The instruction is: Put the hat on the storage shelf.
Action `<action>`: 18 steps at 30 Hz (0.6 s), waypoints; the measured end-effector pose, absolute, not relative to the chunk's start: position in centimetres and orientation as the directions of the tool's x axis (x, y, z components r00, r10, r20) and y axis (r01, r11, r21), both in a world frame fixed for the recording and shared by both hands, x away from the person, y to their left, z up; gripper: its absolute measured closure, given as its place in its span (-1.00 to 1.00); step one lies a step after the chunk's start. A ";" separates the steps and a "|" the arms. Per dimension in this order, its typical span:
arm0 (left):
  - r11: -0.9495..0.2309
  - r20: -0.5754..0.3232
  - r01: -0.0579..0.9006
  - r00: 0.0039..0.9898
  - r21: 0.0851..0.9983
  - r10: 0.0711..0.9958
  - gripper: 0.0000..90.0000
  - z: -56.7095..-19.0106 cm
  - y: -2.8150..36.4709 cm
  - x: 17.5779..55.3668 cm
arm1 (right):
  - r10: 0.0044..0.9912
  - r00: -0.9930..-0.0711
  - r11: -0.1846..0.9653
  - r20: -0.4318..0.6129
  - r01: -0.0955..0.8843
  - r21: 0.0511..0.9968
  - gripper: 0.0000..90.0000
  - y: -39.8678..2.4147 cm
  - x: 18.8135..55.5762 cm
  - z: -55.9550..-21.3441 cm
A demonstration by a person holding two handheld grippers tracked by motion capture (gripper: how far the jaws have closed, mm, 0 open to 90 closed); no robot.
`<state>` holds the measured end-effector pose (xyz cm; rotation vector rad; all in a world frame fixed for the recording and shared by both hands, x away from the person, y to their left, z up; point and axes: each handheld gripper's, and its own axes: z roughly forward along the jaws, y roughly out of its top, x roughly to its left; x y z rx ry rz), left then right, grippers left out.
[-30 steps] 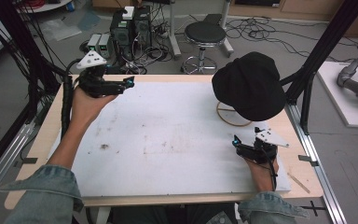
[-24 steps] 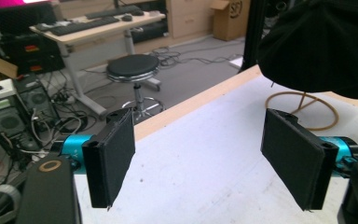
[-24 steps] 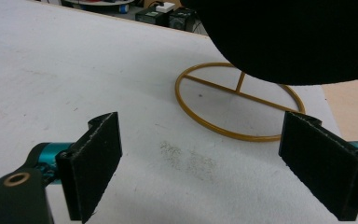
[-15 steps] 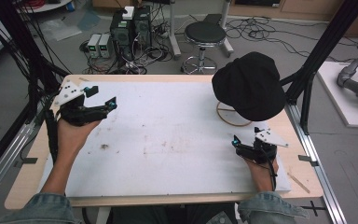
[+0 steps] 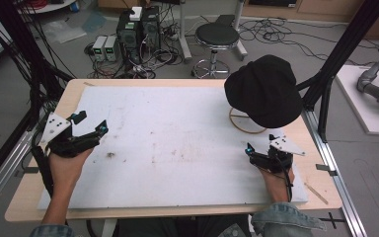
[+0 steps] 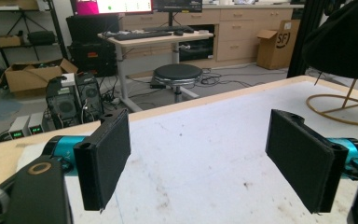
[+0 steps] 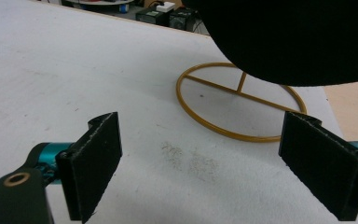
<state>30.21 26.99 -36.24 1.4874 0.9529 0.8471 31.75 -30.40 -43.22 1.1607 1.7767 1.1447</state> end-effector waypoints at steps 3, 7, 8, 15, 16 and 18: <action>-0.047 -0.006 0.119 0.411 0.992 0.911 -0.50 -37.4 27.1 29.8 | 0.936 -0.339 0.202 -0.093 0.303 0.931 -0.71 -30.4 31.8 -43.2; -0.045 -0.011 0.130 0.400 0.991 0.916 -0.50 -39.1 27.1 29.4 | 0.937 -0.337 0.203 -0.094 0.303 0.931 -0.71 -30.3 31.8 -43.2; -0.040 -0.014 0.126 0.401 0.991 0.916 -0.50 -39.5 27.0 29.3 | 0.937 -0.337 0.202 -0.093 0.304 0.931 -0.71 -30.4 31.8 -43.2; -0.036 -0.026 0.153 0.388 0.988 0.921 -0.50 -41.1 27.5 29.1 | 0.935 -0.338 0.211 -0.104 0.299 0.930 -0.71 -30.4 31.8 -43.2; -0.035 -0.028 0.155 0.387 0.987 0.922 -0.50 -41.1 27.6 29.1 | 0.936 -0.337 0.210 -0.102 0.302 0.930 -0.71 -30.4 31.8 -43.2; -0.034 -0.028 0.155 0.384 0.987 0.923 -0.50 -41.3 27.7 29.1 | 0.936 -0.339 0.204 -0.094 0.306 0.930 -0.71 -30.3 31.8 -43.2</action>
